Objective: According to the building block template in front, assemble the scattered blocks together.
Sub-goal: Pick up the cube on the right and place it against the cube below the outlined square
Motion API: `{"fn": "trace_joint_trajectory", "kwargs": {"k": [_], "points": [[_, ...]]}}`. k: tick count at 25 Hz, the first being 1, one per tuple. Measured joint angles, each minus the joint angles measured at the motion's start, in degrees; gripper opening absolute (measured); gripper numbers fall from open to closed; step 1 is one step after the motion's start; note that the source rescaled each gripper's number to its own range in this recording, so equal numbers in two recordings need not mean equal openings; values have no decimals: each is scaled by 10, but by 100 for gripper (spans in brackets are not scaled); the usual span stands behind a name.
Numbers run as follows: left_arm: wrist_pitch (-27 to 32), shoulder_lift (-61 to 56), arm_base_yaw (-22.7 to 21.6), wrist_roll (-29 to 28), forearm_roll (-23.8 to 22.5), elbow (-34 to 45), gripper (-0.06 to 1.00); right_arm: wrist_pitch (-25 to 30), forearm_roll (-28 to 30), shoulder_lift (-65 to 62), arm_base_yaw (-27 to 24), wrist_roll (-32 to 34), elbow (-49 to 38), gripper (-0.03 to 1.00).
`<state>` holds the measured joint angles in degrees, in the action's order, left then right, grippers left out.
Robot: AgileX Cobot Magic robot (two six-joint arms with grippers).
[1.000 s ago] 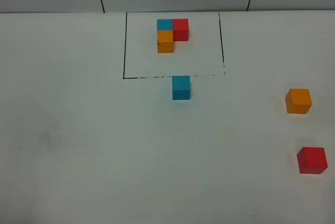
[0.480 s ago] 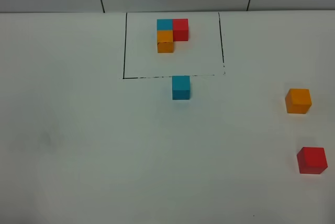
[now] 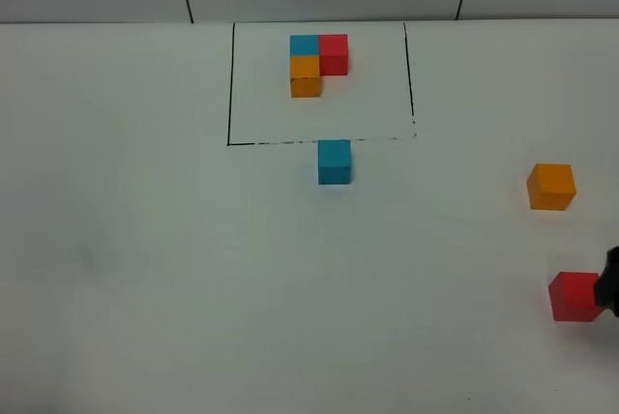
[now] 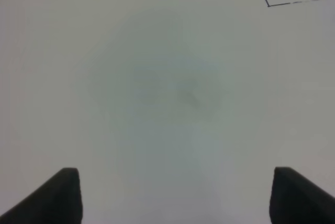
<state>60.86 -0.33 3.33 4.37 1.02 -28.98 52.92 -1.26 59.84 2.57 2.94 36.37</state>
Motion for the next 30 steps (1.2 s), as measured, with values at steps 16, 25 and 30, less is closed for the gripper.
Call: {"fn": "trace_joint_trajectory", "kwargs": {"k": [16, 25, 30], "points": [[0, 0, 0, 1, 0, 0, 67, -118, -9, 378, 0, -17, 213, 100], [0, 0, 0, 1, 0, 0, 67, -147, -10, 475, 0, -17, 264, 100], [0, 0, 0, 1, 0, 0, 67, -155, -12, 501, 0, -18, 270, 95]]}}
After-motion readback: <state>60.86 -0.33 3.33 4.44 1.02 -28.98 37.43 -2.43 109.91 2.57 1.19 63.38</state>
